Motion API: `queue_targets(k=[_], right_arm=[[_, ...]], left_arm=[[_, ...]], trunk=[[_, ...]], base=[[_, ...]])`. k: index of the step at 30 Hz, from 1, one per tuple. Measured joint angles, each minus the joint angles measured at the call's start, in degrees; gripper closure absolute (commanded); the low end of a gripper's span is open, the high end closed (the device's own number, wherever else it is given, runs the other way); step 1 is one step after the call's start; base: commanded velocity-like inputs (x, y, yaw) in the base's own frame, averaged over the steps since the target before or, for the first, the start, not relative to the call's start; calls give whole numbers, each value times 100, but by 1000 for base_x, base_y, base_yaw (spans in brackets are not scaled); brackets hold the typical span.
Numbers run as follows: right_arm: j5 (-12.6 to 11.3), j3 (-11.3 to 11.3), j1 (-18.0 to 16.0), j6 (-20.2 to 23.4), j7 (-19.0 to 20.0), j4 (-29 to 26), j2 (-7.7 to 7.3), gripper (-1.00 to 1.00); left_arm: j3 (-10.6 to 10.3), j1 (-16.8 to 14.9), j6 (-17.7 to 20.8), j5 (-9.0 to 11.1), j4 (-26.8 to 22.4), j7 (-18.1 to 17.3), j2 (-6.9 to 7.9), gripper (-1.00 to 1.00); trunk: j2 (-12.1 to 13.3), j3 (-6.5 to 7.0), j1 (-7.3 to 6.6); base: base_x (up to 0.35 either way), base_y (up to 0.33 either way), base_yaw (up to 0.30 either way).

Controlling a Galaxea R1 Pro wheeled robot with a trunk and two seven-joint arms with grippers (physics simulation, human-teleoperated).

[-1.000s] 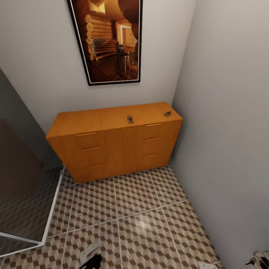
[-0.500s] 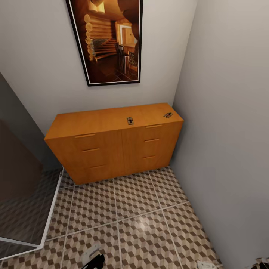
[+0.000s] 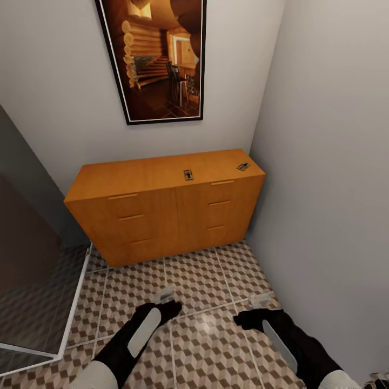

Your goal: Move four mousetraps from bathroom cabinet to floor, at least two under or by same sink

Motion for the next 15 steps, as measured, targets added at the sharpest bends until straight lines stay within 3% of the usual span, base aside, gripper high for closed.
queue_targets(k=[3,6,11,15], right_arm=[[26,-562,0,897,-567,-969,187,-100],[54,-915,-43,1578,-1090,-1753,484,-100],[61,-1163,-581,2160,-1786,-2358,893,-100],[44,-1233,-1243,2327,-2182,-2199,1301,-100]], left_arm=[[150,0,734,64,-1047,338,154,-100],[362,-4,1524,157,-2025,714,222,-100],[622,-218,2654,276,-3233,1137,196,-100],[780,-842,3040,341,-3569,1352,128,-100]], trunk=[[0,0,0],[0,0,0],[0,0,0],[1,0,1]], base=[[0,0,0],[0,0,0],[0,0,0],[0,0,0]])
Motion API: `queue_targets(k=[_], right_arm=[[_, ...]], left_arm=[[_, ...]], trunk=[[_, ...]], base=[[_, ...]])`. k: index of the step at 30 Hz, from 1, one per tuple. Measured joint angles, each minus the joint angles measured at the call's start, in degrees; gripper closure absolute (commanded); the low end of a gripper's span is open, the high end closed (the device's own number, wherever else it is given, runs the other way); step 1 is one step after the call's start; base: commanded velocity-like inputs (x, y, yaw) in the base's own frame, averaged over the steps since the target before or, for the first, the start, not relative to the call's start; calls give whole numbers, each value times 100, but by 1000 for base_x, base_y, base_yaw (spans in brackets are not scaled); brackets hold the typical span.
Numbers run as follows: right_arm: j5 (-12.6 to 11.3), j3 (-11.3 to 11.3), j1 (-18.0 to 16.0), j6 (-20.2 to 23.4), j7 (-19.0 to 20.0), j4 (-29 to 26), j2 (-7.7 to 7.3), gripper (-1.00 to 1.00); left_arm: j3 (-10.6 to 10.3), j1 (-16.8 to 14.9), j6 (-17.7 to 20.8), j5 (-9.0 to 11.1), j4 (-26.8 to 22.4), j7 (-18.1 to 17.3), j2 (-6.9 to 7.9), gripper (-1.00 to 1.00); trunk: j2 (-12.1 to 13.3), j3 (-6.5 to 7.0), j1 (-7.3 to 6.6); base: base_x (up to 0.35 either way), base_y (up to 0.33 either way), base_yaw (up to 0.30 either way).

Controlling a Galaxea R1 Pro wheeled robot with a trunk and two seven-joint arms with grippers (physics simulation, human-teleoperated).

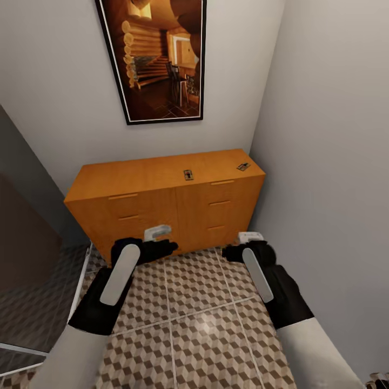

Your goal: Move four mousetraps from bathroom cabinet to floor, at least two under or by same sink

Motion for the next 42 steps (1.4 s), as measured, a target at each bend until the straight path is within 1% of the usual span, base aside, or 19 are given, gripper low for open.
queue_targets(k=[3,4,6,8,10,13,16,19,21,22,23,24,27,32,35,36,37,38,42], right_arm=[[-2,-29,-617,57,-251,444,298,-100],[-16,-59,-1069,77,-368,796,448,-100],[-31,-132,-1610,98,-451,1216,556,-100],[-92,-249,-2220,111,-506,1739,557,-100],[-207,-393,-2929,116,-540,2399,557,-100],[-457,-561,-4075,117,-563,3532,557,-100],[-688,-652,-5152,109,-567,4573,557,-100],[-823,-703,-6036,106,-573,5288,557,-100],[-872,-725,-6486,105,-578,5596,557,-100],[-909,-737,-6799,100,-598,5798,557,-100],[-915,-741,-6819,102,-594,5805,557,-100],[-932,-744,-7021,100,-612,5945,557,-100],[-945,-751,-7208,99,-620,6147,557,-100],[-946,-741,-7334,82,-640,6604,557,-100],[-942,-720,-7365,59,-656,6834,557,-100],[-939,-719,-7371,52,-661,6889,557,-100],[-937,-718,-7380,41,-677,6976,557,-100],[-937,-719,-7384,35,-692,7018,557,-100],[-939,-721,-7391,16,-786,7257,556,-100]], left_arm=[[69,-529,137,70,18,175,-26,-100],[105,-896,192,159,73,257,-24,-100],[158,-1378,229,327,184,320,-2,-100],[232,-1868,254,564,431,361,32,-100],[296,-2392,267,860,811,396,64,-100],[353,-3231,273,1349,1512,431,103,-100],[383,-4070,273,1773,2313,452,119,-100],[399,-4866,271,2051,3077,456,109,-100],[407,-5361,268,2159,3528,452,87,-100],[413,-5779,260,2222,3922,445,59,-100],[412,-5812,264,2223,3935,445,58,-100],[418,-6145,255,2257,4283,439,39,-100],[423,-6499,253,2267,4700,432,23,-100],[395,-6736,260,2227,5140,421,28,-100],[309,-6788,284,2144,5376,369,33,-100],[250,-6799,292,2114,5452,323,34,-100],[79,-6814,300,2061,5596,185,30,-100],[-38,-6820,302,2038,5665,94,26,-100],[-590,-6834,309,1989,5897,-303,1,-100]], trunk=[[0,0,0],[0,1,1],[0,1,0],[0,1,0],[0,1,0],[0,2,0],[-1,1,0],[-1,1,-1],[-1,1,-1],[0,1,4],[-2,0,-4],[0,1,4],[-1,-1,0],[0,-1,0],[0,-1,0],[0,-1,0],[0,-2,0],[0,-1,0],[0,-1,0]], base=[[0,0,0],[0,0,0],[0,0,0],[0,0,0],[0,0,0],[0,0,0],[0,0,0],[0,0,0],[0,0,0],[0,0,0],[0,0,0],[0,0,0],[0,0,0],[0,0,0],[0,0,0],[0,0,0],[0,0,0],[0,0,0],[0,0,0]])
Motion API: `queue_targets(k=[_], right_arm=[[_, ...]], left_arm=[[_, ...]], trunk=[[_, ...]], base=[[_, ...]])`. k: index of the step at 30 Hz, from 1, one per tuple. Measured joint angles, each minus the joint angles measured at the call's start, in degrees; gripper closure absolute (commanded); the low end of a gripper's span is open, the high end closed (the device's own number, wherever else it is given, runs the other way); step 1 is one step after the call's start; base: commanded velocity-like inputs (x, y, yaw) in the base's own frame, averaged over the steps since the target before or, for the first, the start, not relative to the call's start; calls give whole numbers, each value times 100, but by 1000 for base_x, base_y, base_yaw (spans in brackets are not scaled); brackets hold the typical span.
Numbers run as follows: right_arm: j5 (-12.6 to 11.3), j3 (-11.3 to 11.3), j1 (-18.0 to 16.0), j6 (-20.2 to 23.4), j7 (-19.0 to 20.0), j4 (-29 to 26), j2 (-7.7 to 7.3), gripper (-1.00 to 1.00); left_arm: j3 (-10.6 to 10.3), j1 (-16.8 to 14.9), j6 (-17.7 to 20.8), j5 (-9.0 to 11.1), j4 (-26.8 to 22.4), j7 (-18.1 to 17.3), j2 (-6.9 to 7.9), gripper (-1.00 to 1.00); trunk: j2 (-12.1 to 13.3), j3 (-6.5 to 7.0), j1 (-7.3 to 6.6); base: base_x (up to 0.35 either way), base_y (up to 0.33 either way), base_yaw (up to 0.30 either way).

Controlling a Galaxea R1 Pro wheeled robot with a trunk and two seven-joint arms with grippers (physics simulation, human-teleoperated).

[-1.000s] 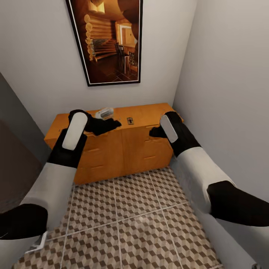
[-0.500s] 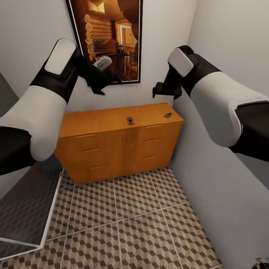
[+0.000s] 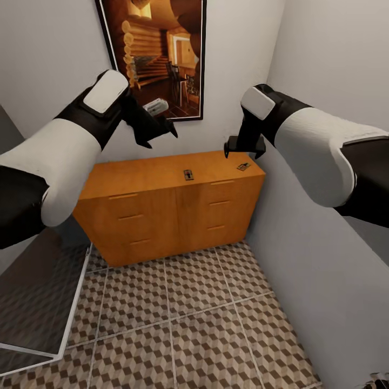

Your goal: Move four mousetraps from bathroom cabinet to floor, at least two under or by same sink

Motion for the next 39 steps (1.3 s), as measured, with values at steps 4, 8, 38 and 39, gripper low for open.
queue_targets(k=[4,8,38,39], right_arm=[[-2,-1,0,-26,-156,196,-1,-100],[-24,-7,1,-131,-352,278,-1,-100],[-3929,-63,11,-2882,-2783,369,-1,-100],[-3961,-63,12,-2897,-2808,369,-1,-100]], left_arm=[[-530,-4,2,-15,211,-320,-40,-100],[-854,-6,-4,-17,381,-506,-61,-100],[-1101,-7,-27,6,487,-635,-77,-100],[-1102,-7,-28,7,484,-634,-78,-100]], trunk=[[0,0,0],[0,1,0],[0,1,0],[0,1,0]], base=[[0,0,0],[0,0,0],[0,0,0],[0,0,0]])
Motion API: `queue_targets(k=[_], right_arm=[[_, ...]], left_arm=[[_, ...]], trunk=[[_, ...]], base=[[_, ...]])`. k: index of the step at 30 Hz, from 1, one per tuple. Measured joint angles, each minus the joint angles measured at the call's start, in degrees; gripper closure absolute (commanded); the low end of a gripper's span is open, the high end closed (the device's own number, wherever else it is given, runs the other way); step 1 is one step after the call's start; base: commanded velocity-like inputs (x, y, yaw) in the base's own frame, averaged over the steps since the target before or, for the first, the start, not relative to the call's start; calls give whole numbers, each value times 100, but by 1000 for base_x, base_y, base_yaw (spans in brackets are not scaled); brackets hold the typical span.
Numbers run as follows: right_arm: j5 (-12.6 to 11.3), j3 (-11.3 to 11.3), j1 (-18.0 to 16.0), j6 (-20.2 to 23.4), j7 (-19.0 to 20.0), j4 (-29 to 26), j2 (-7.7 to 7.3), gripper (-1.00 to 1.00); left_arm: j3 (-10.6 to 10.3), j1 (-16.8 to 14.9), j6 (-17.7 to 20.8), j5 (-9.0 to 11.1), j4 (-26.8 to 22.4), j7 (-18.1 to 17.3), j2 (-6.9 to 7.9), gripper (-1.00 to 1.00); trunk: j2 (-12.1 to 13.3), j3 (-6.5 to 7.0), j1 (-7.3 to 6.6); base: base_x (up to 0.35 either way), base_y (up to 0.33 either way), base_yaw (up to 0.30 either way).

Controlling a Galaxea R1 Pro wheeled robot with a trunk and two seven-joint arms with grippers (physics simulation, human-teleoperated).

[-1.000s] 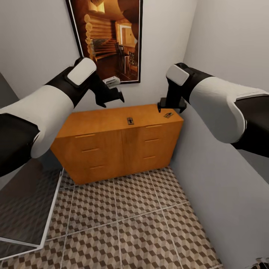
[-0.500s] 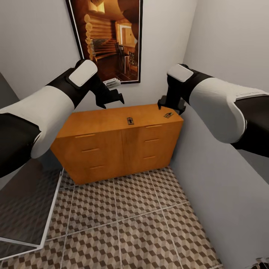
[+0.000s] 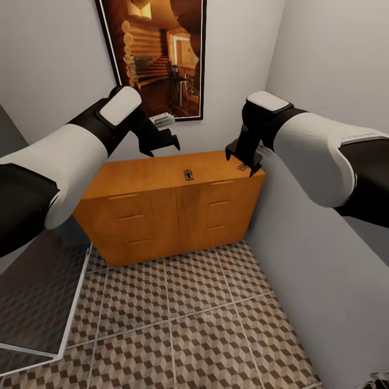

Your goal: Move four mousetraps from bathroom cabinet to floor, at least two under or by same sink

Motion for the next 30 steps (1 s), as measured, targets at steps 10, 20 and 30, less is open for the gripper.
queue_targets(k=[10,20,30], right_arm=[[-115,-1,117,-30,-98,-4,0,-100],[-128,3,197,-5,-106,-5,0,-100],[-129,1,210,12,-101,-5,0,-100]], left_arm=[[-4,0,-11,14,0,14,-8,-100],[1,0,-13,20,29,42,-63,-100],[-5,0,-15,17,60,63,-170,-100]], trunk=[[0,0,0],[0,0,0],[0,0,0]], base=[[0,0,0],[0,0,0],[3,0,0]])
